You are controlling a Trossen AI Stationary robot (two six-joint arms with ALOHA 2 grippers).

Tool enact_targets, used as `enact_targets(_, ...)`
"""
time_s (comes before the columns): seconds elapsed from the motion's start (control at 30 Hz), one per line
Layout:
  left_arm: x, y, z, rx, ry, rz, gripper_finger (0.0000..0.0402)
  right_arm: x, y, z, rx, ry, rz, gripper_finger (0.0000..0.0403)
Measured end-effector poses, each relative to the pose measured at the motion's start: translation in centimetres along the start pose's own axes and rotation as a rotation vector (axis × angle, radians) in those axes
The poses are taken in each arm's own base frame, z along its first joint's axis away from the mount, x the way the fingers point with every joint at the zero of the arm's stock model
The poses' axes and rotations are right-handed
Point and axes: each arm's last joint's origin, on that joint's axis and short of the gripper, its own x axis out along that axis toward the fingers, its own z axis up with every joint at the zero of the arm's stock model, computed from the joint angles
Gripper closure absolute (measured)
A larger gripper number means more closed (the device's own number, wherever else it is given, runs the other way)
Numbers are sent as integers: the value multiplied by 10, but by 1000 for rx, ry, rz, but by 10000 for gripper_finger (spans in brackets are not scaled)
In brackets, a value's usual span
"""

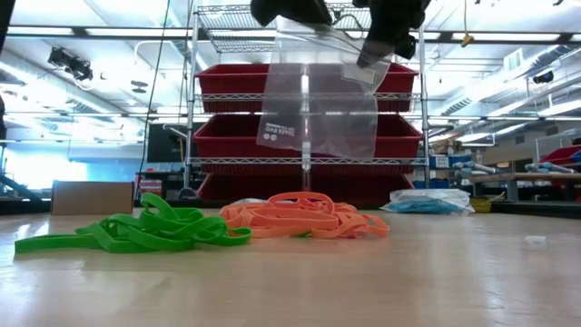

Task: Sort rubber bands
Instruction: Put the green rubber band into the transparent zip bag, then put the green rubber band into the left transparent zip bag

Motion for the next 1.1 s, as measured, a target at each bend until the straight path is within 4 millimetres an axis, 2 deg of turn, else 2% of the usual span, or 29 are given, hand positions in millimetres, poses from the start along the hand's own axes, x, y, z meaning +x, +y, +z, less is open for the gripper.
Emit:
enact_targets(0.13,-9,10,9,-40,-35,17,250,-3,-1,1,0,15,-7,403)
enact_targets(0.37,-28,29,16,-148,-32,6,249,-29,-6,16,-44,0,-58,403)
enact_targets(0.43,-33,28,12,-191,7,-55,249,-36,-7,17,-80,14,-64,403)
enact_targets(0.5,-36,21,4,-252,50,-199,249,-41,-9,15,-99,61,-75,403)
enact_targets(0.6,-41,4,-7,-337,145,-467,249,-49,-16,10,-101,165,-83,403)
enact_targets(0.67,-43,-13,-13,-366,202,-565,249,-52,-21,5,-96,231,-102,403)
enact_targets(0.77,-47,-43,-19,-346,257,-610,249,-55,-27,0,-79,307,-117,403)
enact_targets(0.87,-49,-72,-24,-369,263,-653,249,-55,-32,-1,-52,355,-49,403)
enact_targets(0.97,-48,-104,-35,-372,284,-699,249,-55,-40,1,-22,371,13,403)
enact_targets(1.1,-46,-137,-54,-396,323,-702,249,-57,-57,1,30,415,16,403)
